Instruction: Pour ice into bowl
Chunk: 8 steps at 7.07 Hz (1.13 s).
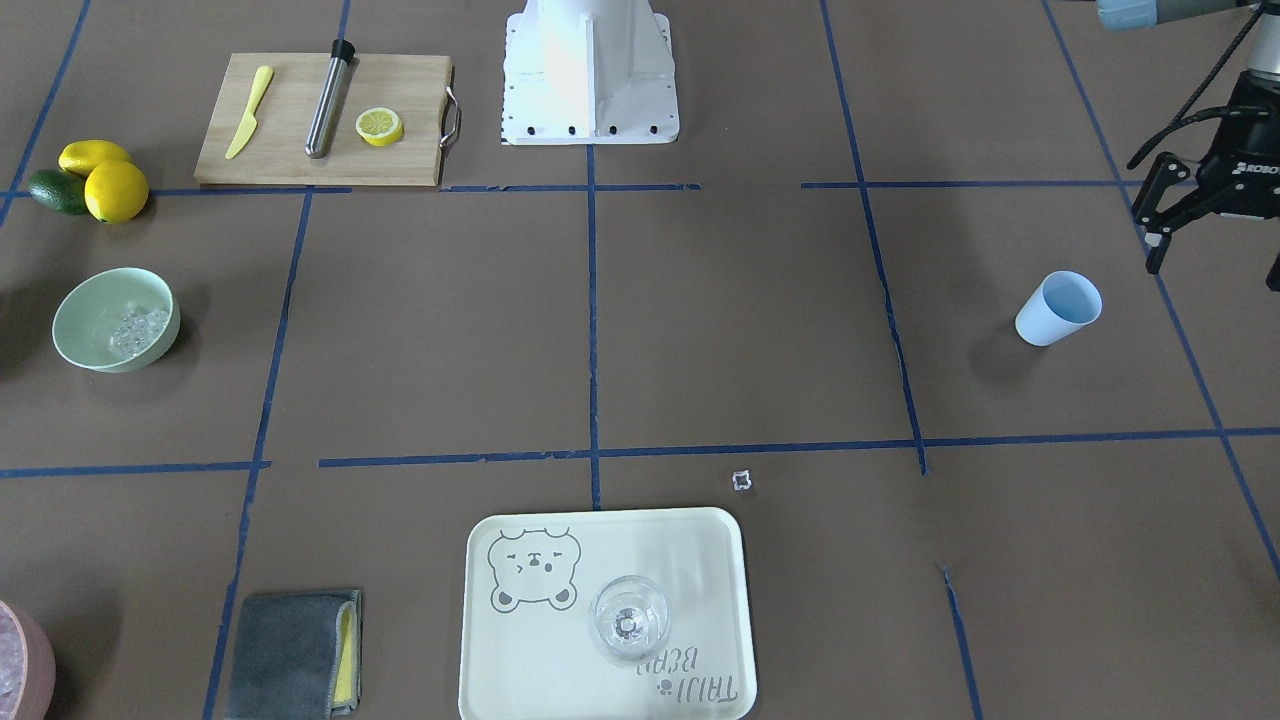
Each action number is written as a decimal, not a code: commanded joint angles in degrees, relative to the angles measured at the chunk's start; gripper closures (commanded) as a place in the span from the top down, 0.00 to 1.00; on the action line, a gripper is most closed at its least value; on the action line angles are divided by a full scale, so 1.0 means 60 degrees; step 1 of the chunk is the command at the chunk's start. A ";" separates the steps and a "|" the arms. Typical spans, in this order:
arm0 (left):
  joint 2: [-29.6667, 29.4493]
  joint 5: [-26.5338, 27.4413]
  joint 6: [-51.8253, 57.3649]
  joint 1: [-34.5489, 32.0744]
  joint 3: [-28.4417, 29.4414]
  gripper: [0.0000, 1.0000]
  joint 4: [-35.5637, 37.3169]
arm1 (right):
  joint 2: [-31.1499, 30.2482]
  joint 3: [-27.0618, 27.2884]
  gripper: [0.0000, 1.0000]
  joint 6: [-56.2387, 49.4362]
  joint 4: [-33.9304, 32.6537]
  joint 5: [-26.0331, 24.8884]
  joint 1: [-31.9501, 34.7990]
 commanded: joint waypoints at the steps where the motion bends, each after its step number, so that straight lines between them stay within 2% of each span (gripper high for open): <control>1: -0.1161 -0.1879 0.1760 -0.1410 0.0288 1.00 0.3129 | 0.0030 0.0050 1.00 -0.0841 -0.1195 0.0940 0.1006; 2: -0.1223 -0.2671 0.2607 -0.2040 0.0956 1.00 0.3723 | 0.0030 0.0006 1.00 -0.0668 -0.1213 0.1103 0.1024; 3: -0.1049 -0.3491 0.3573 -0.2467 0.1790 1.00 0.3773 | -0.0013 -0.0284 1.00 -0.0782 -0.1068 0.1062 0.1039; 4: -0.0685 -0.3702 0.3843 -0.2979 0.2451 1.00 0.3701 | 0.0218 -0.1012 1.00 -0.0755 -0.1023 0.1003 0.1025; 5: -0.0116 -0.3734 0.4035 -0.3245 0.2849 1.00 0.3657 | 0.0467 -0.1281 1.00 -0.0754 -0.1023 0.1003 0.1025; 6: 0.0412 -0.3719 0.4037 -0.3233 0.3273 1.00 0.3497 | 0.0455 -0.1182 1.00 -0.0667 -0.1023 0.1017 0.1024; 8: 0.0461 -0.3879 0.3775 -0.3218 0.3365 1.00 0.3509 | 0.0543 -0.1502 1.00 -0.0608 -0.1052 0.1090 0.1024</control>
